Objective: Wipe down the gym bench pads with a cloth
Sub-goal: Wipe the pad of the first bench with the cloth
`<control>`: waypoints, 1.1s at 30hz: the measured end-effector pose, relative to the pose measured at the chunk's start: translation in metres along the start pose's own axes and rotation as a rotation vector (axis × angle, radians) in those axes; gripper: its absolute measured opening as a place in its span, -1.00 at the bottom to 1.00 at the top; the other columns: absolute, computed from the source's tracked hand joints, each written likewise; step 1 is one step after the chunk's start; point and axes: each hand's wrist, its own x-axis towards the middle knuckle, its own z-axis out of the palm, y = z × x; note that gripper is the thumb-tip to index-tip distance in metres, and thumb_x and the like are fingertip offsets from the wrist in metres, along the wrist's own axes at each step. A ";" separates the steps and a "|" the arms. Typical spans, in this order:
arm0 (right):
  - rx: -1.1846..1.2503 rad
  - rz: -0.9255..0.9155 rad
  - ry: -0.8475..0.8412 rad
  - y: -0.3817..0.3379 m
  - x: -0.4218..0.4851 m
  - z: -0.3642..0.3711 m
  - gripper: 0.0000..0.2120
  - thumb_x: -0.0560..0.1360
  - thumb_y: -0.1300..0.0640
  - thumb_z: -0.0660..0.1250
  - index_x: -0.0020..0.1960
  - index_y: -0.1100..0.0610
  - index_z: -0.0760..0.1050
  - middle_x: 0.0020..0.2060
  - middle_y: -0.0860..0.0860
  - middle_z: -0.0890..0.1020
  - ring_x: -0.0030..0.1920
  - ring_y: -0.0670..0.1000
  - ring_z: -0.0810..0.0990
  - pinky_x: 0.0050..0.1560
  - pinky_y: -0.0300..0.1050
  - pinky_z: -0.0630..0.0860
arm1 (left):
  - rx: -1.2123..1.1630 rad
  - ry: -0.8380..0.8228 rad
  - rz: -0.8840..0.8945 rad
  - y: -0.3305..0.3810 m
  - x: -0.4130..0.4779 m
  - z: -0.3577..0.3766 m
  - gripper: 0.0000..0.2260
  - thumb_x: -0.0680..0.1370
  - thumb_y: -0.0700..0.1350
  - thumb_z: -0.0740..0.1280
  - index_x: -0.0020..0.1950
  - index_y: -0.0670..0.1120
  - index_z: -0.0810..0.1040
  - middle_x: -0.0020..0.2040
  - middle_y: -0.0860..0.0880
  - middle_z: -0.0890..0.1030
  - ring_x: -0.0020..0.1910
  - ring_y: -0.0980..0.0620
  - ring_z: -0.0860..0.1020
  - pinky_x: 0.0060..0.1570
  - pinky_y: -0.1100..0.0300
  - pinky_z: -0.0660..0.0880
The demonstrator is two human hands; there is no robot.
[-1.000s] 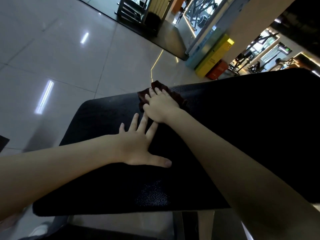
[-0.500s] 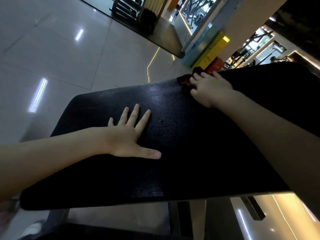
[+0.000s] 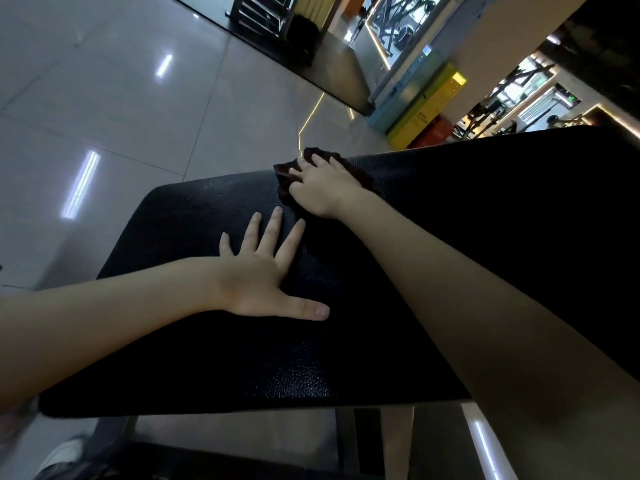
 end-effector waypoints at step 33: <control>-0.143 -0.196 -0.052 0.069 -0.038 -0.008 -0.51 0.65 -0.05 -0.02 0.55 -0.21 -0.03 0.56 -0.18 -0.08 0.55 -0.10 -0.16 0.52 0.00 -0.24 | -0.004 -0.068 0.060 -0.008 0.001 0.000 0.18 -0.02 0.70 -0.10 0.28 0.19 -0.69 0.27 0.02 -0.73 0.32 -0.13 -0.64 0.37 -0.37 -0.34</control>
